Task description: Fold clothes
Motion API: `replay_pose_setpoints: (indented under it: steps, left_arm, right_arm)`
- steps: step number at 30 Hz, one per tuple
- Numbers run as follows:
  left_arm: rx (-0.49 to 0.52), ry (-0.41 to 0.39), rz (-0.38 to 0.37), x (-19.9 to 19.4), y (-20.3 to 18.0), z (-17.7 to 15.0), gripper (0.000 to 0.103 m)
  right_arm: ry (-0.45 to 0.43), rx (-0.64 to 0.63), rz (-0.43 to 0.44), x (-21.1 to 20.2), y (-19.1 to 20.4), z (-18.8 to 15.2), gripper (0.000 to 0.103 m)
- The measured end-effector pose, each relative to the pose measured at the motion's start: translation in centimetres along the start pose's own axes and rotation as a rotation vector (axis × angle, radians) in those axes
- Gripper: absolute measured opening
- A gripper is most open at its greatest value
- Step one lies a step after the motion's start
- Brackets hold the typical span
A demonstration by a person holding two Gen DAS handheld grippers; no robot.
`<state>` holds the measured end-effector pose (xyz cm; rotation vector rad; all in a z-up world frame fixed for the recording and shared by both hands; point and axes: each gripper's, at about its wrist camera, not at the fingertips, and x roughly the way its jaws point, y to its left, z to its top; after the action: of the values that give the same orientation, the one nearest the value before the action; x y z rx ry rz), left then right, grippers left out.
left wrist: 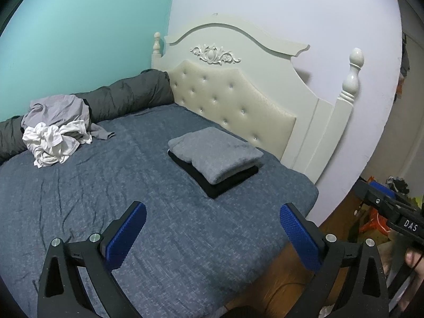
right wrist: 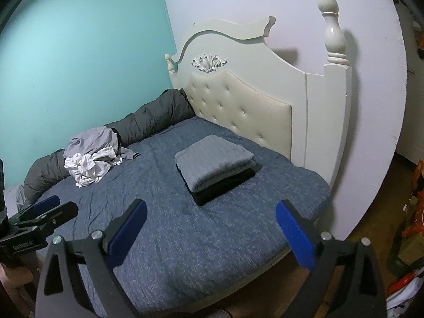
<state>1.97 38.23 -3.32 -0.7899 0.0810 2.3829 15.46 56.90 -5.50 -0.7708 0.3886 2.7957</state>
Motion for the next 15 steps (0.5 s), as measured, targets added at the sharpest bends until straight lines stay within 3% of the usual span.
replay_pose_setpoints:
  steps: [15]
  left_arm:
    - [0.004,-0.003,-0.020,-1.7,0.1,-1.9,0.103]
  right_arm:
    - [0.004,-0.039,-0.013,-1.2,1.3,-1.8,0.099]
